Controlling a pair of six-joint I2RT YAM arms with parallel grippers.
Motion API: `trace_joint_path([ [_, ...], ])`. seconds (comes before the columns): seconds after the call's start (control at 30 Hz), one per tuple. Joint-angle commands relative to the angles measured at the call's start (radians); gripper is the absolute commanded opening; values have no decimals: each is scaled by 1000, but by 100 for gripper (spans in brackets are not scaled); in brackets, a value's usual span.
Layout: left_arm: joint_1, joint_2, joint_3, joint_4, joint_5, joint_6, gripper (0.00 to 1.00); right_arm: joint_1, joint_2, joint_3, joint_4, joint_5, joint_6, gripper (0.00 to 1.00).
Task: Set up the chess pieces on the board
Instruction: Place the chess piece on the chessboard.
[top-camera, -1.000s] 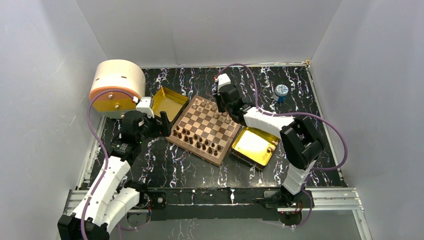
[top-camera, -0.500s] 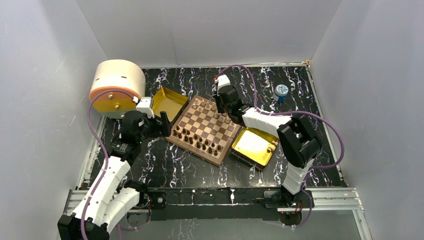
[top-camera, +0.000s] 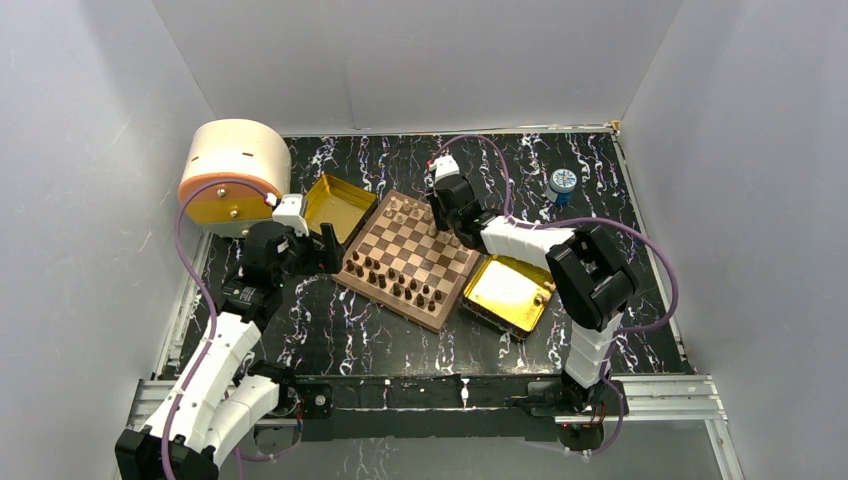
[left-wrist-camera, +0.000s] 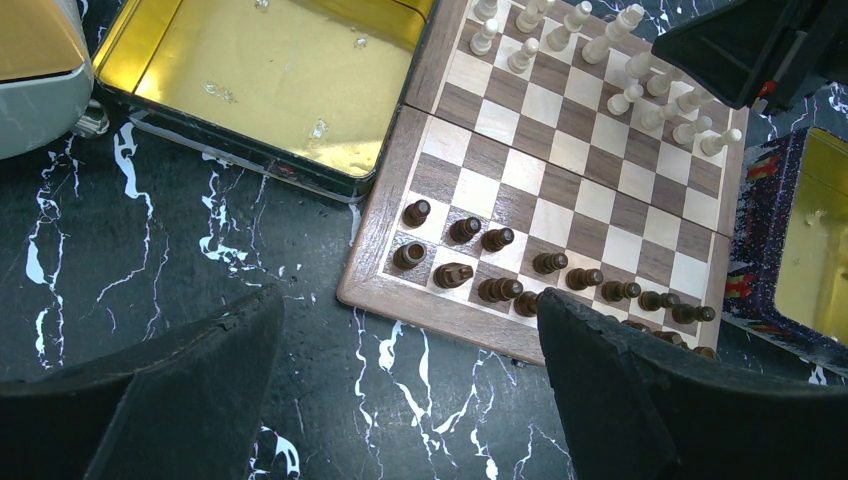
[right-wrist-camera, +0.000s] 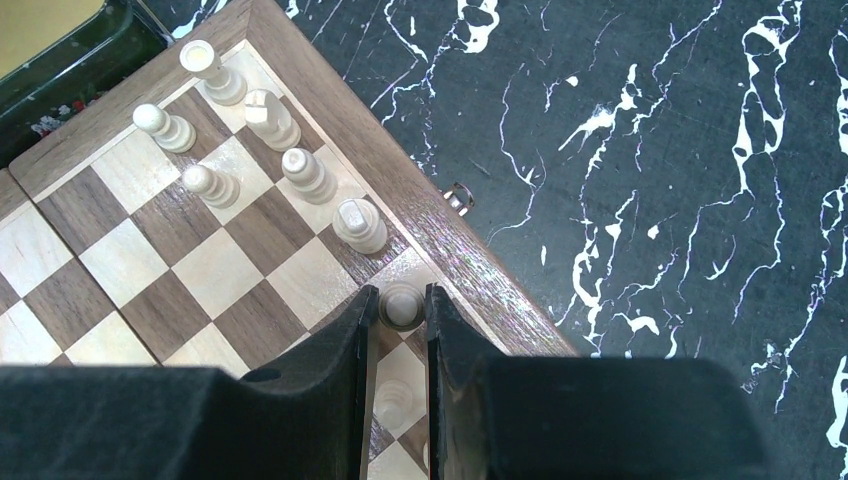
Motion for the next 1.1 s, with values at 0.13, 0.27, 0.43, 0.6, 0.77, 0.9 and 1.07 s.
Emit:
trace_joint_path([
  [0.13,-2,-9,0,9,2,14,94,-9,21,9,38,36,18,19],
  [0.27,-2,-12,-1,7,2,15,94,-10,22,12,38,20,21,20],
  [0.43,-1,-11,-1,7,4,14,94,-10,26,12,37,9,37,20],
  [0.6,-1,-11,-1,8,6,14,94,-9,30,10,37,3,52,25],
  [0.77,-1,-12,-1,8,6,14,94,-10,29,14,33,6,50,28],
  [0.9,-2,-13,-2,6,5,16,94,-10,28,18,25,17,41,29],
  [1.07,-2,-13,-1,6,5,16,94,-10,27,18,25,23,33,29],
])
